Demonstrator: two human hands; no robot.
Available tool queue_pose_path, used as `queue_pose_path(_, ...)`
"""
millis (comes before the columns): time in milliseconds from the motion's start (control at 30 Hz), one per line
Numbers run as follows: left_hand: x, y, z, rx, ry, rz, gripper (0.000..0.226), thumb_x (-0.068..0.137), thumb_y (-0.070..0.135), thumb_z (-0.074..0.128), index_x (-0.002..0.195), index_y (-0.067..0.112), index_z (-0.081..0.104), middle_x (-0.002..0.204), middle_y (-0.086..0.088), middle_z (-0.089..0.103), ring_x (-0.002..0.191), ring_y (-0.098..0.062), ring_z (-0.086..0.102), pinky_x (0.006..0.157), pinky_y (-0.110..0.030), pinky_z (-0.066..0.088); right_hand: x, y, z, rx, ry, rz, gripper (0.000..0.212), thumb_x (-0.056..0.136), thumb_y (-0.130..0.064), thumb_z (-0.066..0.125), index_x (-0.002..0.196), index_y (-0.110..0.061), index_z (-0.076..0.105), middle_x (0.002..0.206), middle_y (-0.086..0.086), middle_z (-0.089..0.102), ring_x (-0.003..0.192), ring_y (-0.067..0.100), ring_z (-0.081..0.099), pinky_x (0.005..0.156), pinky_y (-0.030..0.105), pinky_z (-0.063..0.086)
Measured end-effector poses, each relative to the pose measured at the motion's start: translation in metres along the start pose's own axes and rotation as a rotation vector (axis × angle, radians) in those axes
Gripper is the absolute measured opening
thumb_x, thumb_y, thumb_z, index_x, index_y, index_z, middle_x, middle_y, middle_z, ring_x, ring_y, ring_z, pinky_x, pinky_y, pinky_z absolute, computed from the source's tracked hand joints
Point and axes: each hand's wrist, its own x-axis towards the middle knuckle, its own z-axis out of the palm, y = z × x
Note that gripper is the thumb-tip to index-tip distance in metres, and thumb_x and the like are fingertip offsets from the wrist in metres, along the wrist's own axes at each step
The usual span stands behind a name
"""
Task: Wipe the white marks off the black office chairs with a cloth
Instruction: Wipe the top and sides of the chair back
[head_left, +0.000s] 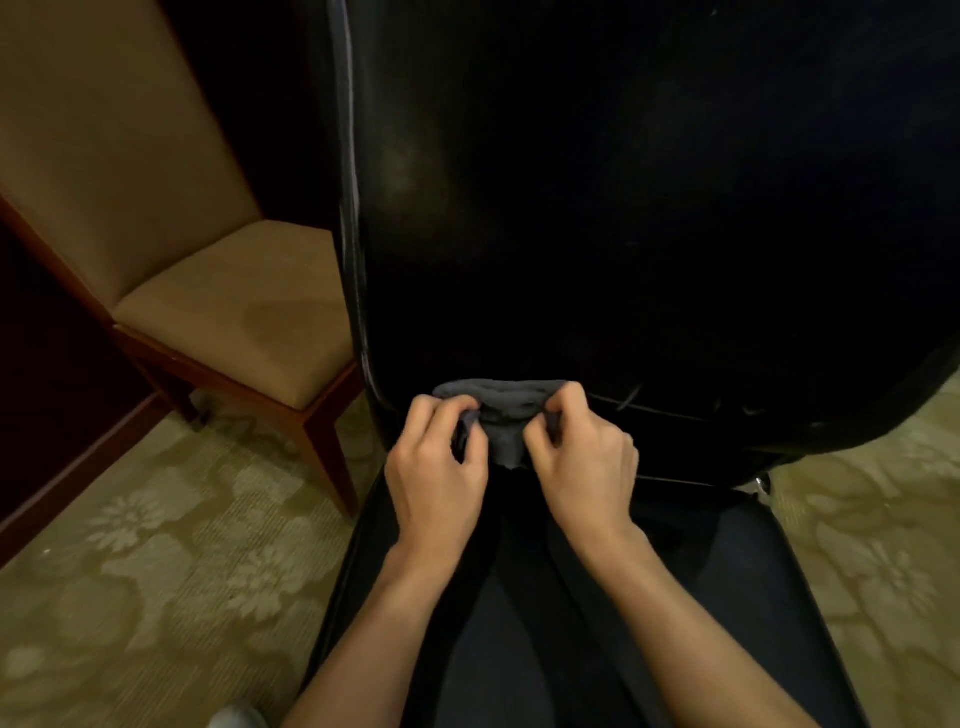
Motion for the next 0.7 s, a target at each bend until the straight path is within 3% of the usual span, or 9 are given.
queue_pose_path(133, 0.006, 0.026, -0.016, -0.127, 0.104, -0.100, 0.015, 0.087, 0.003, 0.067, 0.101, 0.009, 0.068, 0.095, -0.001, 0.056, 0.087, -0.003, 0.055, 0.082, -0.009, 0.039, 0.007, -0.013, -0.028, 0.053, 0.110, -0.118, 0.012, 0.086, -0.028, 0.058, 0.087, -0.016, 0.055, 0.059, -0.006, 0.053, 0.051, 0.018, 0.054, 0.055, 0.028, 0.041)
queue_pose_path(233, -0.002, 0.041, -0.030, -0.380, 0.067, -0.284, 0.024, 0.088, 0.007, 0.069, 0.108, 0.015, 0.059, 0.105, -0.001, 0.058, 0.097, -0.003, 0.062, 0.084, -0.014, 0.046, 0.003, -0.011, -0.038, 0.090, 0.064, -0.137, 0.016, 0.087, -0.029, 0.056, 0.092, -0.014, 0.059, 0.071, -0.005, 0.053, 0.066, 0.012, 0.051, 0.063, 0.026, 0.041)
queue_pose_path(333, -0.010, 0.047, -0.034, -0.777, 0.013, -0.699, 0.049, 0.084, 0.014, 0.077, 0.124, 0.017, 0.049, 0.113, -0.003, 0.060, 0.096, -0.002, 0.068, 0.077, -0.017, 0.053, -0.007, 0.004, -0.039, 0.267, -0.023, -0.120, 0.010, 0.089, -0.015, 0.064, 0.096, -0.011, 0.059, 0.081, -0.006, 0.052, 0.071, 0.006, 0.049, 0.064, 0.014, 0.038)
queue_pose_path(400, -0.011, 0.041, -0.033, -0.947, -0.065, -1.036, 0.070, 0.078, 0.020, 0.079, 0.138, 0.017, 0.044, 0.121, -0.009, 0.065, 0.102, -0.014, 0.071, 0.086, -0.031, 0.057, -0.015, 0.011, -0.038, 0.331, -0.068, -0.117, 0.014, 0.087, -0.003, 0.067, 0.097, -0.008, 0.059, 0.085, -0.005, 0.052, 0.073, 0.004, 0.048, 0.067, 0.009, 0.037)
queue_pose_path(467, -0.012, 0.036, -0.033, -1.096, -0.230, -1.220, 0.052, 0.085, 0.013, 0.073, 0.132, 0.001, 0.055, 0.118, -0.021, 0.069, 0.103, -0.030, 0.072, 0.090, -0.038, 0.058, -0.021, 0.014, -0.036, 0.337, -0.100, -0.125, 0.016, 0.085, 0.002, 0.068, 0.098, -0.006, 0.060, 0.088, -0.004, 0.051, 0.074, 0.003, 0.047, 0.068, 0.007, 0.037)
queue_pose_path(500, -0.013, 0.036, -0.034, -1.110, -0.291, -1.237, 0.037, 0.090, 0.010, 0.068, 0.124, -0.003, 0.062, 0.113, -0.023, 0.071, 0.100, -0.032, 0.072, 0.086, -0.037, 0.059, -0.023, 0.014, -0.036, 0.345, -0.111, -0.123, 0.017, 0.085, 0.002, 0.068, 0.098, -0.006, 0.060, 0.089, -0.004, 0.051, 0.074, 0.003, 0.048, 0.068, 0.007, 0.037)
queue_pose_path(567, -0.013, 0.035, -0.033, -1.081, -0.260, -1.217, 0.025, 0.093, 0.005, 0.063, 0.117, -0.002, 0.066, 0.109, -0.022, 0.073, 0.098, -0.033, 0.073, 0.080, -0.034, 0.061, -0.024, 0.014, -0.037, 0.374, -0.111, -0.114, 0.017, 0.085, 0.002, 0.069, 0.098, -0.006, 0.061, 0.089, -0.001, 0.053, 0.074, 0.004, 0.049, 0.067, 0.007, 0.037)
queue_pose_path(700, -0.007, 0.026, -0.028, -1.134, -0.052, -1.199, 0.043, 0.090, -0.006, 0.061, 0.132, 0.001, 0.057, 0.119, -0.025, 0.068, 0.103, -0.036, 0.071, 0.077, -0.038, 0.061, -0.026, 0.011, -0.042, 0.505, -0.141, -0.034, 0.016, 0.086, -0.007, 0.072, 0.095, -0.012, 0.060, 0.091, -0.002, 0.052, 0.080, 0.007, 0.055, 0.065, 0.014, 0.043)
